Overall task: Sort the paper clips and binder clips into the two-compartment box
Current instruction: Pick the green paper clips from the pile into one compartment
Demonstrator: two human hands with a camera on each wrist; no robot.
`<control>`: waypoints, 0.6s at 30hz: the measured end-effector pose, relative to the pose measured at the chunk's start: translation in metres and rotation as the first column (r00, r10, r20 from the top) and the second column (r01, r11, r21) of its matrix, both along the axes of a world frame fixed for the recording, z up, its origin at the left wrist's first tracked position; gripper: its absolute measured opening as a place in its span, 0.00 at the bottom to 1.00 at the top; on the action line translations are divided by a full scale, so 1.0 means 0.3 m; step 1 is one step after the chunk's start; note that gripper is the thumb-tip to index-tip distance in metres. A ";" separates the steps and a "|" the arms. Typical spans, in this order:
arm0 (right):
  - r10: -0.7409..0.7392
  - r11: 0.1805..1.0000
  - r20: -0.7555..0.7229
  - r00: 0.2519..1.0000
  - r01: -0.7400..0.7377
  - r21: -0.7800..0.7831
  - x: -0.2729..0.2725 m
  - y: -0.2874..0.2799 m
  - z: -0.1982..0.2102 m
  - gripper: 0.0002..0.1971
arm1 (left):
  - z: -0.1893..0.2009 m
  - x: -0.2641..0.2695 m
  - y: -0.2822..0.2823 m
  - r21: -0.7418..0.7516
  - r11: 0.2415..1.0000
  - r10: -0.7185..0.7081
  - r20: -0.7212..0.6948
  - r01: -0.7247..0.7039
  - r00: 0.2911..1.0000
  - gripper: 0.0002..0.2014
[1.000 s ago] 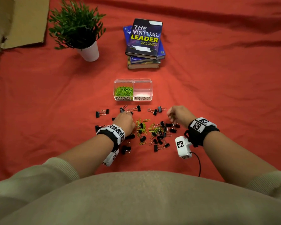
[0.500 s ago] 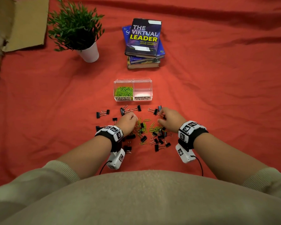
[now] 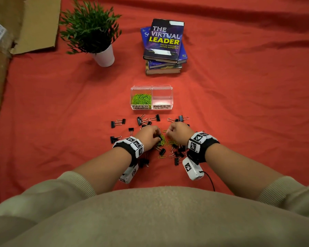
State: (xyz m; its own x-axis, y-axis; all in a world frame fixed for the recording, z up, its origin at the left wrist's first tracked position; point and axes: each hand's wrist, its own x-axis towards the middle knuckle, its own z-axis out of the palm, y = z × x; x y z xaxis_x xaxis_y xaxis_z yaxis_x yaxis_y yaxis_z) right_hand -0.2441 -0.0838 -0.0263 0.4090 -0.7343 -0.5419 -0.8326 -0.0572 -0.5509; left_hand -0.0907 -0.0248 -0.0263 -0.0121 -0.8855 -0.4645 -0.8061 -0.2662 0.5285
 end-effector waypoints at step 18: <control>0.034 0.995 0.062 0.997 -0.040 0.091 -0.016 -0.007 0.072 0.08 | 0.038 0.050 -0.031 0.069 0.952 0.305 -0.216 -0.297 0.927 0.05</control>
State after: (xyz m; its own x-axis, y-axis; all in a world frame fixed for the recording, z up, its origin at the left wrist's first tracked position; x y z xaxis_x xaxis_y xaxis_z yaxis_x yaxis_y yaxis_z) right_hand -0.2489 -0.0860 -0.0046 0.4693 -0.6657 -0.5802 -0.7957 -0.0339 -0.6047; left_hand -0.0756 -0.0342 -0.0148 0.1462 -0.8469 -0.5112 -0.5484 -0.4995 0.6706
